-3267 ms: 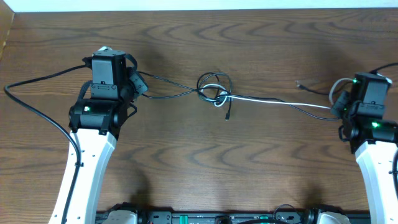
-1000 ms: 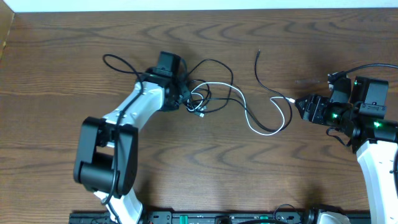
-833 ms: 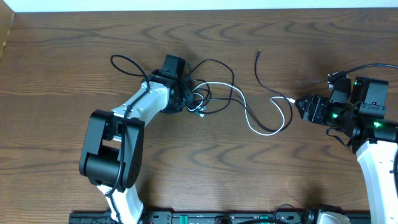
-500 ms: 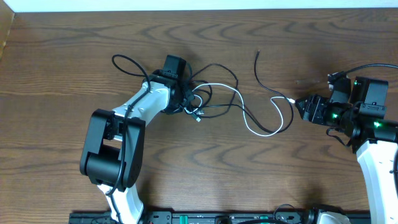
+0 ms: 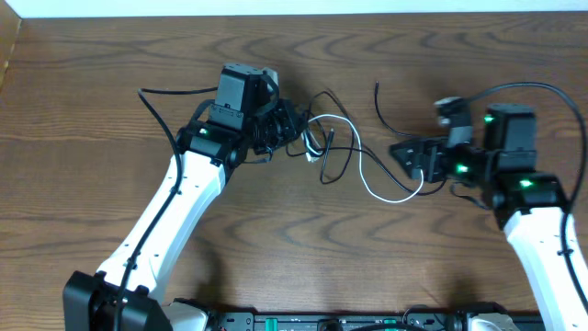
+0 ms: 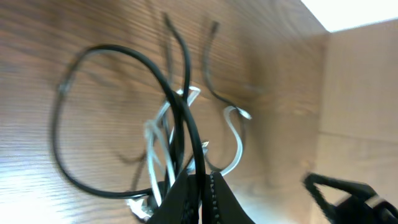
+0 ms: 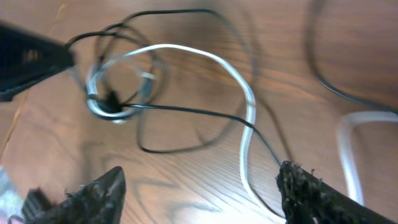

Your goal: Untangle cables

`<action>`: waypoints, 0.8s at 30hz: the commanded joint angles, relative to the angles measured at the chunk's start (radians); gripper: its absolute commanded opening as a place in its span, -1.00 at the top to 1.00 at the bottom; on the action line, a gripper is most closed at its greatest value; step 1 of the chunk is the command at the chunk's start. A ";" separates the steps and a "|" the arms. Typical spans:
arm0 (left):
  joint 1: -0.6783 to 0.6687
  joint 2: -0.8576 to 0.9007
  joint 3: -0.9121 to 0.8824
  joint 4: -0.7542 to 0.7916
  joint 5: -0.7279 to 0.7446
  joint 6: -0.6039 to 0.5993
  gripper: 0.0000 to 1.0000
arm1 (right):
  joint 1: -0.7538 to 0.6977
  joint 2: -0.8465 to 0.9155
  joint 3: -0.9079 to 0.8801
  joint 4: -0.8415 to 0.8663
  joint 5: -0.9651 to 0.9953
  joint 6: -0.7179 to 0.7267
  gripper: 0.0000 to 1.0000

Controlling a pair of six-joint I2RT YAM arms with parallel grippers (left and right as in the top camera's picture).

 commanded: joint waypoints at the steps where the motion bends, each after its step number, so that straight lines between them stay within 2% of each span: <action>1: -0.014 -0.031 0.013 0.050 0.158 -0.013 0.85 | 0.126 0.008 0.015 0.068 -0.014 -0.014 -0.22; 4: -0.014 -0.031 0.013 0.101 0.277 -0.058 0.85 | 0.209 0.043 0.015 0.116 0.084 0.048 -0.01; 8: -0.014 -0.031 0.013 0.125 0.338 -0.064 0.85 | 0.258 0.105 0.015 0.169 0.098 0.065 0.01; 15: -0.015 -0.031 0.013 0.133 0.380 -0.080 0.86 | 0.271 0.254 0.015 0.282 0.111 0.193 0.09; 17: -0.015 -0.031 0.013 0.132 0.380 -0.080 0.85 | 0.271 0.288 0.015 0.307 0.111 0.219 0.30; 18: -0.015 -0.031 0.013 0.132 0.379 -0.079 0.85 | 0.271 0.305 0.015 0.310 0.111 0.222 0.55; 19: -0.015 -0.031 0.013 0.132 0.379 -0.079 0.85 | 0.271 0.313 0.015 0.309 0.111 0.222 0.62; 21: -0.015 -0.031 0.013 0.132 0.379 -0.079 0.85 | 0.271 0.323 0.015 0.309 0.111 0.222 0.63; 24: -0.015 -0.031 0.013 0.132 0.378 -0.073 0.85 | 0.271 0.326 0.015 0.309 0.109 0.223 0.83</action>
